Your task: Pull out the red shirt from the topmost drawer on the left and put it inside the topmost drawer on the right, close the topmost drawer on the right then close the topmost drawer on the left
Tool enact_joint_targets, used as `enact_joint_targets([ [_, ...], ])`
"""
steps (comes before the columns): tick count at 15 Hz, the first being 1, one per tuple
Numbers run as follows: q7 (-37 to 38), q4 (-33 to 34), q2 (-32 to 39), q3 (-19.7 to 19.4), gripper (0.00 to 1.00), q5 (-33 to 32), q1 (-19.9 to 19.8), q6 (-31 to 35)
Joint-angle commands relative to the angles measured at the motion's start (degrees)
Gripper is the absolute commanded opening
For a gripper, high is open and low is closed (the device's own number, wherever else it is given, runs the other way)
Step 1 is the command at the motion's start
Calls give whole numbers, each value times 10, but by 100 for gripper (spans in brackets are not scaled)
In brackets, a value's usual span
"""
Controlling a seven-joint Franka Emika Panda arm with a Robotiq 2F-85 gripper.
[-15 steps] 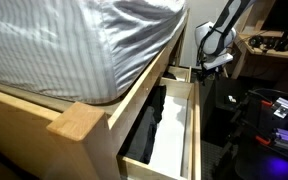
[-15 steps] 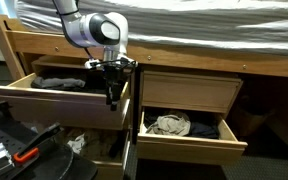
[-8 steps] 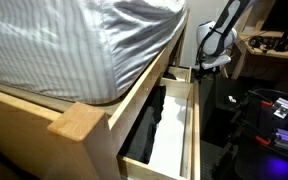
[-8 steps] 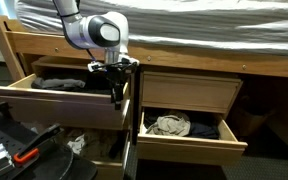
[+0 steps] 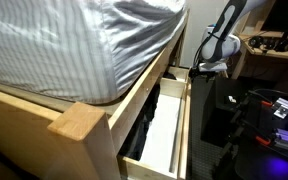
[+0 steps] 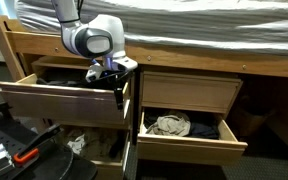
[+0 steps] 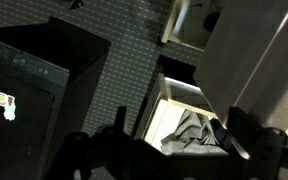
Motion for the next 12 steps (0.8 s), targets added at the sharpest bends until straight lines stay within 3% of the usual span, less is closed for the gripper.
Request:
enact_joint_targets([
  [1, -25, 4, 2, 14, 100, 30, -11, 3],
  [6, -57, 20, 17, 72, 100, 48, -74, 2],
  [10, -52, 51, 61, 110, 100, 64, -69, 11],
  [12, -40, 57, 71, 109, 100, 76, -55, 43],
])
